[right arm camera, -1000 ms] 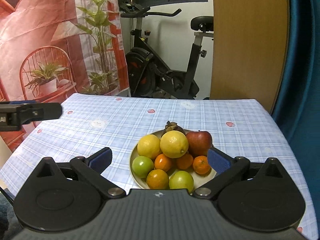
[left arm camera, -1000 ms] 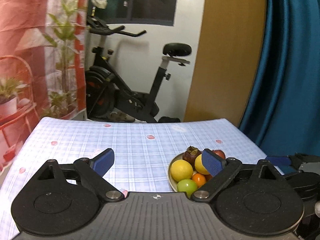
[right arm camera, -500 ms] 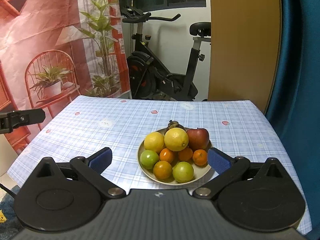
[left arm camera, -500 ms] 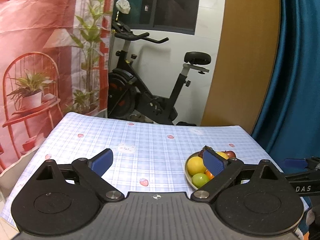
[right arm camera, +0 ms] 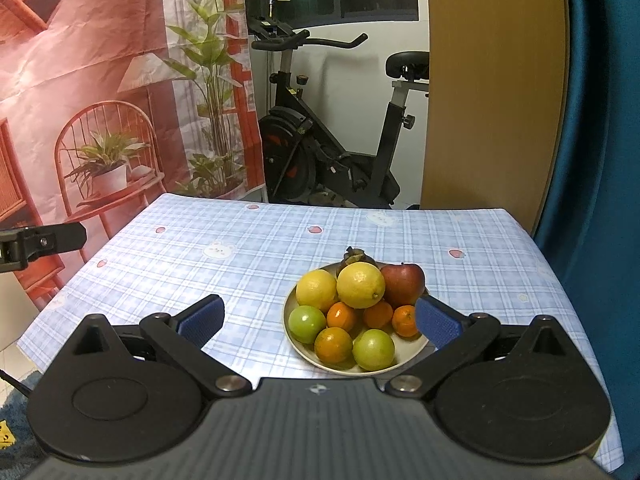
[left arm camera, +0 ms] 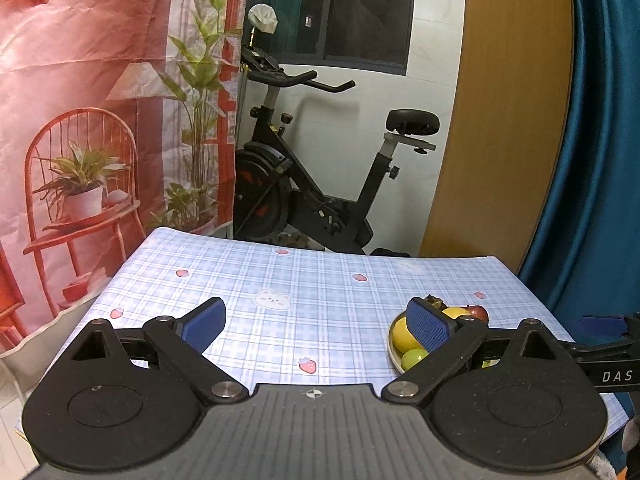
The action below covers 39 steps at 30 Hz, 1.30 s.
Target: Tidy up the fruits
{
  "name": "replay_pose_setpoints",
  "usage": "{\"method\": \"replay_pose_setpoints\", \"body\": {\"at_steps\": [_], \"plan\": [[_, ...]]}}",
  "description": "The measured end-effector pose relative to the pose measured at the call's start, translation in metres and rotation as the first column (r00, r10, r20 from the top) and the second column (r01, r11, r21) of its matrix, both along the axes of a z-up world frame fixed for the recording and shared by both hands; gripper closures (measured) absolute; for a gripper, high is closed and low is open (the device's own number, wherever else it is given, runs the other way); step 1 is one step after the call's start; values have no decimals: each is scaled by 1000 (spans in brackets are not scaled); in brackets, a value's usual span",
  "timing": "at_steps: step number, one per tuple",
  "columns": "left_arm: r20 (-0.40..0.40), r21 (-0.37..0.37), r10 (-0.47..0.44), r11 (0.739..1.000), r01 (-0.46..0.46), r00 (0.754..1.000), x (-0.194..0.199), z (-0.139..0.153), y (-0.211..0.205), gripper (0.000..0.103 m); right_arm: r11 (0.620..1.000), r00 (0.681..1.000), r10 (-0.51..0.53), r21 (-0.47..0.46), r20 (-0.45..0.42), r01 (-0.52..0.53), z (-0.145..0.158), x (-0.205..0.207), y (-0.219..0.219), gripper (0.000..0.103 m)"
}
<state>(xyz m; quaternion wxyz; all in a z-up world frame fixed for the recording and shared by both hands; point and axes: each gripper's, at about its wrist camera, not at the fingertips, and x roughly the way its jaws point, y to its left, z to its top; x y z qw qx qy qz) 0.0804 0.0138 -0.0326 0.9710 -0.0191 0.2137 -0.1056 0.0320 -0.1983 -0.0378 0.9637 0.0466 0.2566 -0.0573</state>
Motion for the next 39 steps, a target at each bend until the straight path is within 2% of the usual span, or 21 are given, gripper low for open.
{"method": "replay_pose_setpoints", "body": {"at_steps": [15,39], "plan": [[46,41,11,999,-13,999,-9,6,-4,5,1000,1000,-4,8,20,4,2,-3,-1,0],[100,60,10,998,-16,995,-20,13,-4,4,1000,999,-4,11,33,4,5,-6,-1,0]]}}
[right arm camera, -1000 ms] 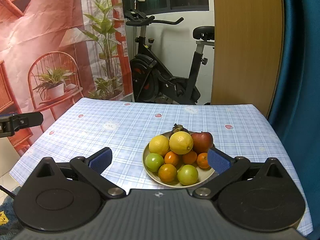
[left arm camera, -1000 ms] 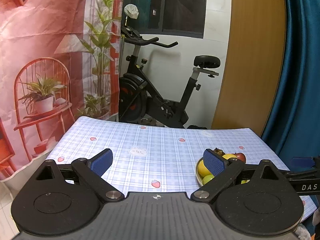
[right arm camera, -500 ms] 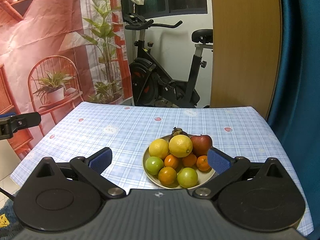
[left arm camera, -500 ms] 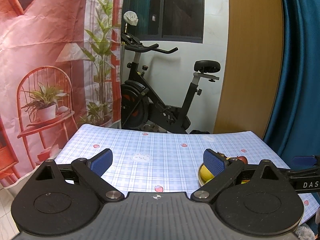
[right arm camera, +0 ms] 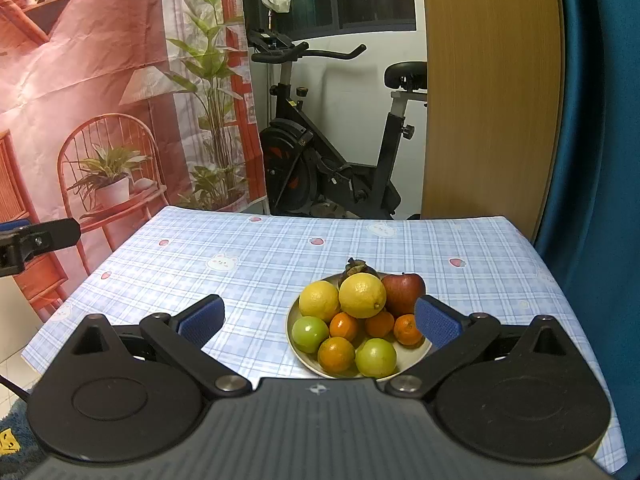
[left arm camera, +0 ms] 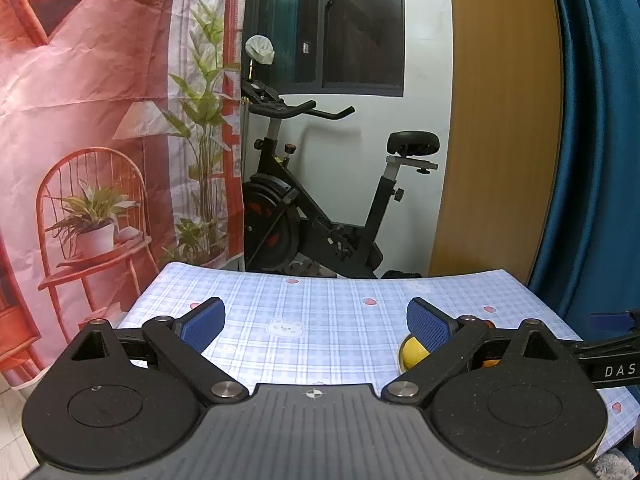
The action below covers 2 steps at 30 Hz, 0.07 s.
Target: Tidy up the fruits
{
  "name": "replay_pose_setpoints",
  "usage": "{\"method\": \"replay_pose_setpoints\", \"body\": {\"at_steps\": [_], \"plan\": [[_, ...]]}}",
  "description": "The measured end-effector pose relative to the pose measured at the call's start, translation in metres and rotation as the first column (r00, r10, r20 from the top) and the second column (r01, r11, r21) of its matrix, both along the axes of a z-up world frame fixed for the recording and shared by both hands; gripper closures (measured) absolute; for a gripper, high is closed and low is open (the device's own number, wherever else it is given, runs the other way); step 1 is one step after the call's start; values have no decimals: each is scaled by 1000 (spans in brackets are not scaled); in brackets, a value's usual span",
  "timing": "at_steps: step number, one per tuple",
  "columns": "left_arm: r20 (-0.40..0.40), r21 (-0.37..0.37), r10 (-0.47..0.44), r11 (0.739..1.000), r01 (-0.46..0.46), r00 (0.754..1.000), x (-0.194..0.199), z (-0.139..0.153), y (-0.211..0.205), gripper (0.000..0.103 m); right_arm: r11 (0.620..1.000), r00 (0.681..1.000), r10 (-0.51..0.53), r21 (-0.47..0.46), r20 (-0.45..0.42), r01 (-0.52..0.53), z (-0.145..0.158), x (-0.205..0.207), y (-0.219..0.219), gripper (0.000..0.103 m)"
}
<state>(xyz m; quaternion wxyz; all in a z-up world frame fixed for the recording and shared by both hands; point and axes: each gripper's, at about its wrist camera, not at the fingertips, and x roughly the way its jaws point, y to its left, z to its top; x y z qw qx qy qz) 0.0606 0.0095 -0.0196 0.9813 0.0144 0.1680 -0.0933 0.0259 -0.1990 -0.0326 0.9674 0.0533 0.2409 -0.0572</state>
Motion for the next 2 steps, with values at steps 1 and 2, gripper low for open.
{"method": "replay_pose_setpoints", "body": {"at_steps": [1,2], "plan": [[3,3,0,1000,0,1000,0,1,0,4,1000,1000,0,-1,0,0,0,0,0,0],[6,4,0,1000,0,1000,-1,1,-1,4,1000,1000,0,0,1,0,0,0,0,0]]}}
